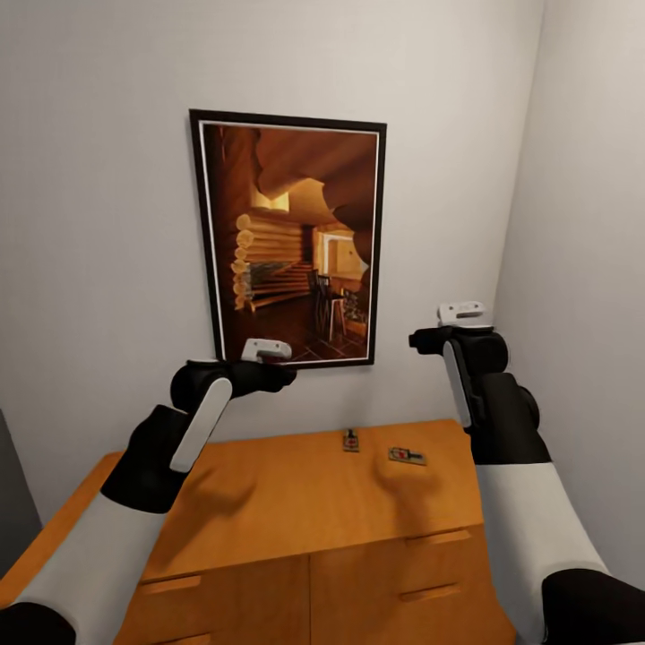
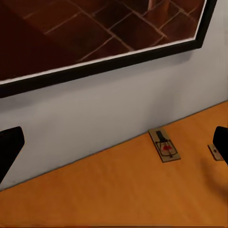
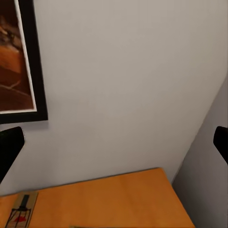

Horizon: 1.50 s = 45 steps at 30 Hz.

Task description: Take the four mousetraps from the cabinet in the bathroom and place them on the bathroom floor. Make sure all four end up on the same floor surface, and ensure that at least two of them are either under or directly next to the same bathroom sink.

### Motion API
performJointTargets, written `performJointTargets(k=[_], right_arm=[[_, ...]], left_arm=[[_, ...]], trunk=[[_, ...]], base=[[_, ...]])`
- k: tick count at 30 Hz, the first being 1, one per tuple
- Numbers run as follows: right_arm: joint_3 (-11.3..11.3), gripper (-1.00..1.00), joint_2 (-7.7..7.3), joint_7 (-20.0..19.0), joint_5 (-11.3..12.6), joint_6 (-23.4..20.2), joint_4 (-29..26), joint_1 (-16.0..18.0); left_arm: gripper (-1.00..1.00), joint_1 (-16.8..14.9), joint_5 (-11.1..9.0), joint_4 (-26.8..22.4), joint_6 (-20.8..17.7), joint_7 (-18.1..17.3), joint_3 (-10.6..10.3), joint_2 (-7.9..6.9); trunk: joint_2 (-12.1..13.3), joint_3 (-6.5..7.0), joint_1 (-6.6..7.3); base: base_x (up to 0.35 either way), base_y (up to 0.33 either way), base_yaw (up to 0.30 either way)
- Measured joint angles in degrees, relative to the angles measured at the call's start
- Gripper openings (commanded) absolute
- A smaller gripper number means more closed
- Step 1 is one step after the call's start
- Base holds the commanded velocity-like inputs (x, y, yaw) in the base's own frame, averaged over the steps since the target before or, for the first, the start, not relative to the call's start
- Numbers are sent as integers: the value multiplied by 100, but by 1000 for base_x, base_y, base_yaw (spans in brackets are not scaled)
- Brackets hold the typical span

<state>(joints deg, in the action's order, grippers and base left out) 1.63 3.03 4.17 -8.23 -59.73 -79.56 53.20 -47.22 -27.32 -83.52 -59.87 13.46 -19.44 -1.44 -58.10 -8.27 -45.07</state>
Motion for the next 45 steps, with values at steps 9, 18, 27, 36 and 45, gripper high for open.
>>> performJointTargets(k=[9,18,27,36,45], right_arm=[[259,100,2,5,-9,0,118,0],[295,100,-6,5,-5,0,510,0],[303,100,-37,-7,10,-1,965,0],[304,100,-63,-13,14,-1,1030,0],[306,100,-87,-19,14,-1,990,0]], left_arm=[[100,-1,-2,1161,4,4,-24,217],[100,-1,12,1793,3,8,-29,483],[100,-1,12,2018,2,10,-28,583],[100,-1,7,2200,2,14,-25,595],[100,-1,12,2201,2,18,-26,587]], trunk=[[0,0,-1],[0,0,-1],[0,0,-1],[0,0,-1],[0,0,-1]], base=[[21,0,0],[4,0,0],[0,0,0],[0,0,0],[0,0,0]])
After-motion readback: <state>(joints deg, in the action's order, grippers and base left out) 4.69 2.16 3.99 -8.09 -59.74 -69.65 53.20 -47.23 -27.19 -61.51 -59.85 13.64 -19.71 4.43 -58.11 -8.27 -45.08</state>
